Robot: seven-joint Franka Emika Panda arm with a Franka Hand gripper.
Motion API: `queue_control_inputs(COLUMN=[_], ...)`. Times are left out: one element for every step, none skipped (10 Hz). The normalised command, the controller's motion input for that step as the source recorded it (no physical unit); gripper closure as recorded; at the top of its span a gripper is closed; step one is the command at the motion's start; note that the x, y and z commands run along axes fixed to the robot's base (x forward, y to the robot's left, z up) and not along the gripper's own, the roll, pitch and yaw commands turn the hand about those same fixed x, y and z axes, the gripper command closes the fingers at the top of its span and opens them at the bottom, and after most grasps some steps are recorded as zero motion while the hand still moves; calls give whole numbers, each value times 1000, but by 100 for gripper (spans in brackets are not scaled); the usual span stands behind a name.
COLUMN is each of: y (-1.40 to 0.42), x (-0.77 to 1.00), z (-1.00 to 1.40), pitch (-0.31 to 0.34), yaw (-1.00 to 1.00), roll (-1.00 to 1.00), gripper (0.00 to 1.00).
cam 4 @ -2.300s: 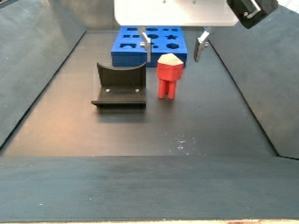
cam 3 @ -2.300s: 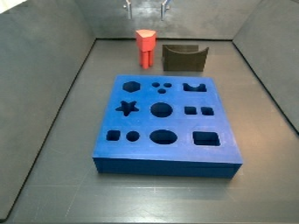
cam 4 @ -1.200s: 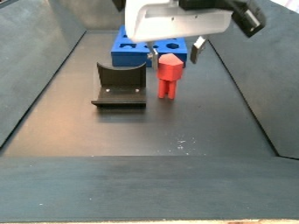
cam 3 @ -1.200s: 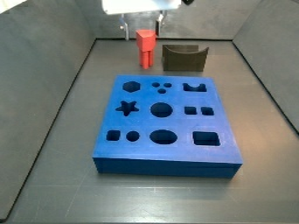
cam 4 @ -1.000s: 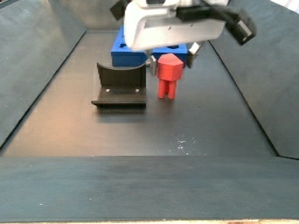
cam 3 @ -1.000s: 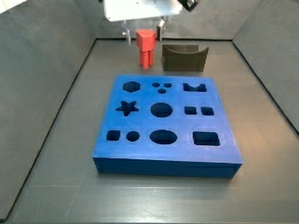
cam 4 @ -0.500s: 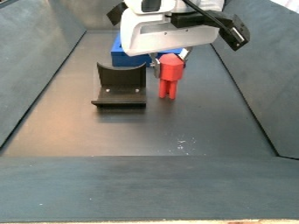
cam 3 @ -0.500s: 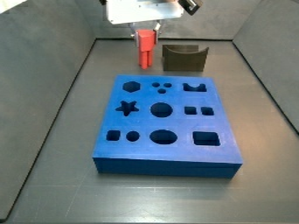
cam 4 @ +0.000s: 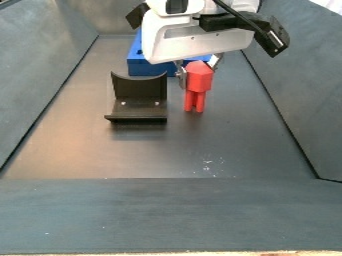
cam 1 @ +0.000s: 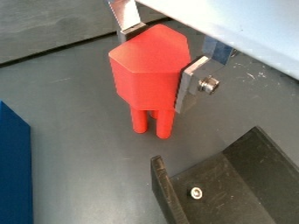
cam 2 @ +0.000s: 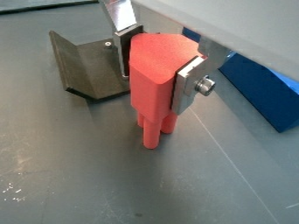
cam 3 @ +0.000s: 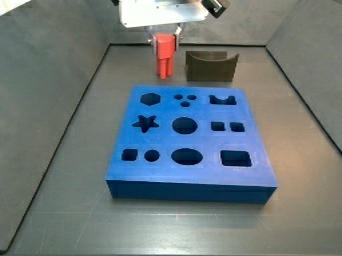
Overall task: Pick up the 3 prong object. Move to above the board. Insert the 3 prong object.
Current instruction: Pick up the 3 prong object, then move to above the board.
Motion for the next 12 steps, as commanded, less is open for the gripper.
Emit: queue_control_inputs(y=[0, 0, 0, -476, -473, -422, -396, -380, -339, -318, -275, -249], x=[0, 0, 0, 439, 453, 417, 394, 381, 347, 325, 285, 256], z=[0, 0, 0, 1000, 1000, 1000, 1000, 1000, 1000, 1000, 1000, 1000], pitch=[0, 0, 0, -220, -216, -100, -24, 16, 67, 73, 83, 83], yaw=[0, 0, 0, 21, 25, 38, 37, 37, 31, 28, 26, 22], roll=[0, 0, 0, -153, -150, -132, -129, -124, -111, -102, -88, -80], gripper=[100, 100, 100, 100, 100, 100, 100, 100, 100, 100, 100, 100])
